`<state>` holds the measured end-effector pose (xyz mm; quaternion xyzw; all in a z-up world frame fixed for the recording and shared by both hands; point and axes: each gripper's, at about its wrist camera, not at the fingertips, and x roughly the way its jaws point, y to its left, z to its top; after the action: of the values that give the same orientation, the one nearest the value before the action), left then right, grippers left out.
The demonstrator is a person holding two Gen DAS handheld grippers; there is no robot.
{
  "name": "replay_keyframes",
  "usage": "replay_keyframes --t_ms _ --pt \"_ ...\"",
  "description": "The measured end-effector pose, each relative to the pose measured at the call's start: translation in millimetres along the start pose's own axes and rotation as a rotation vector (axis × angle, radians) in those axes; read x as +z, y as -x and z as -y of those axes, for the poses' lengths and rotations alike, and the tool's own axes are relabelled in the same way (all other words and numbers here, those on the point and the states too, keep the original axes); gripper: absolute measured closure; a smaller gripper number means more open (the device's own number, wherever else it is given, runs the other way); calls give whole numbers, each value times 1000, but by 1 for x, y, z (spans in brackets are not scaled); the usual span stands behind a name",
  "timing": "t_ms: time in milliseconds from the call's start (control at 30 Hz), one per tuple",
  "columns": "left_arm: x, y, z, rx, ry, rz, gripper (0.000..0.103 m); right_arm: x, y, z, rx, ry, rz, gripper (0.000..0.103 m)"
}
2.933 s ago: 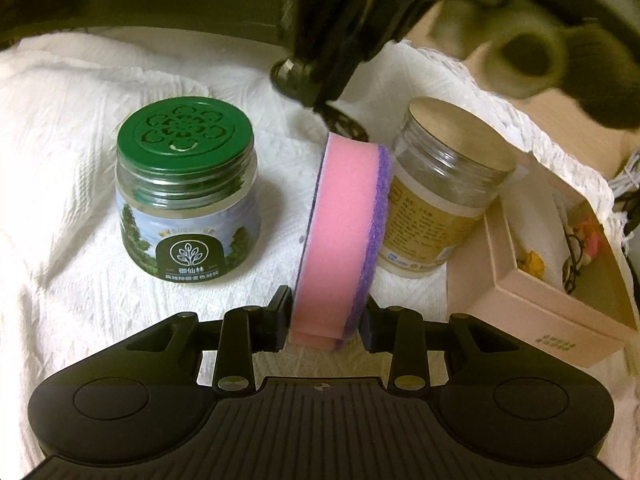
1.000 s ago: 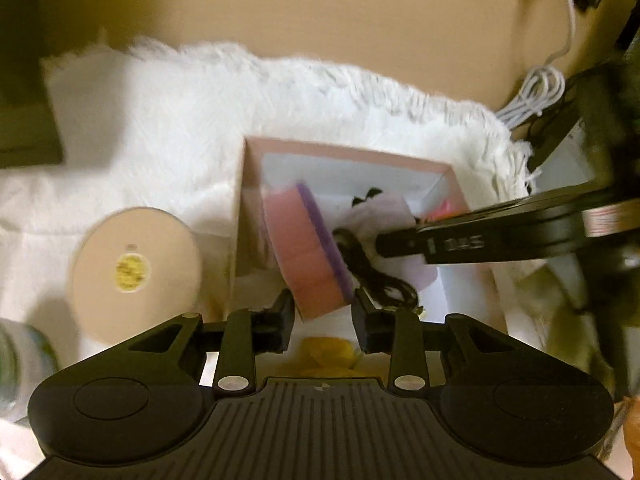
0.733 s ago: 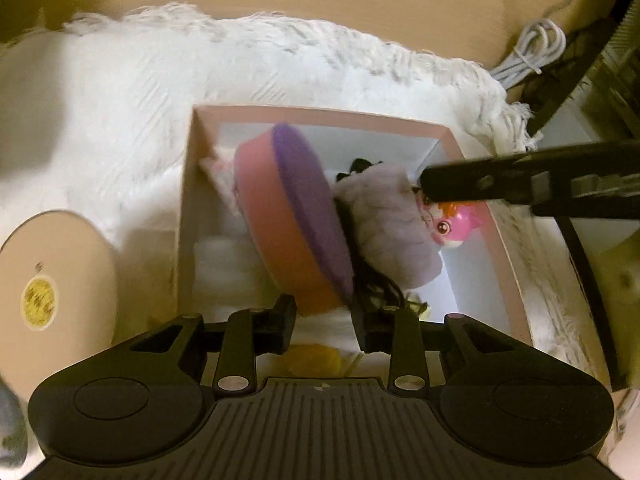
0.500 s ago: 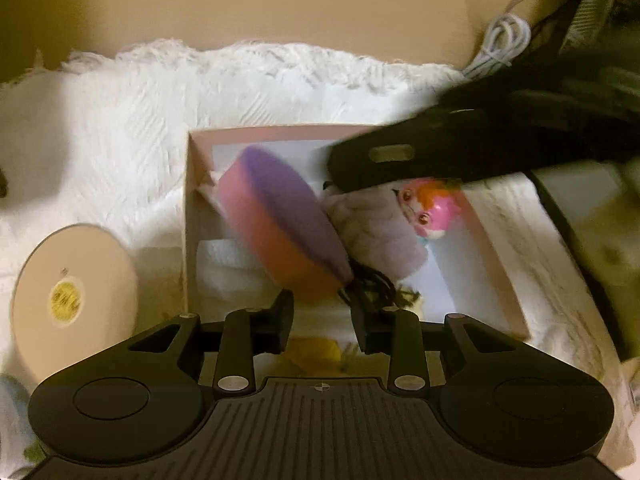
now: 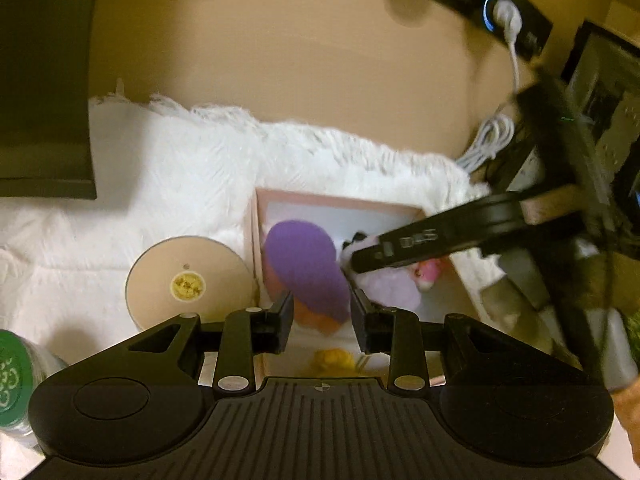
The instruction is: Organize soft objects
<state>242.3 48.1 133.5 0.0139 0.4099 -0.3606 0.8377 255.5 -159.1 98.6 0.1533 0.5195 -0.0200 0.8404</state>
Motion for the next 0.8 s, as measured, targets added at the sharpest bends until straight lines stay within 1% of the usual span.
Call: replay_keyframes --t_ms 67,133,200,300,400,500,567,633,667,800 --pt "-3 2 2 -28 9 24 69 -6 22 4 2 -22 54 62" --pt "-8 2 4 -42 13 47 69 -13 44 12 -5 -54 108 59" --pt "-16 6 10 -44 9 85 69 -21 70 21 -23 -99 161 48" --pt "-30 11 25 -12 -3 144 69 -35 100 33 -52 -135 228 43" --pt "-52 17 37 39 18 190 69 -47 110 41 -84 -117 250 42" --pt "-77 22 46 126 82 221 69 -62 106 43 -89 -38 264 42" --pt "-96 24 54 206 150 240 69 -74 103 40 -74 41 285 42" --pt "-117 26 61 302 235 250 69 -89 99 36 -40 148 312 42" --pt "-129 27 65 341 283 254 69 -96 98 34 -27 185 315 40" --pt "-167 34 85 520 378 281 69 -133 92 32 68 336 301 36"
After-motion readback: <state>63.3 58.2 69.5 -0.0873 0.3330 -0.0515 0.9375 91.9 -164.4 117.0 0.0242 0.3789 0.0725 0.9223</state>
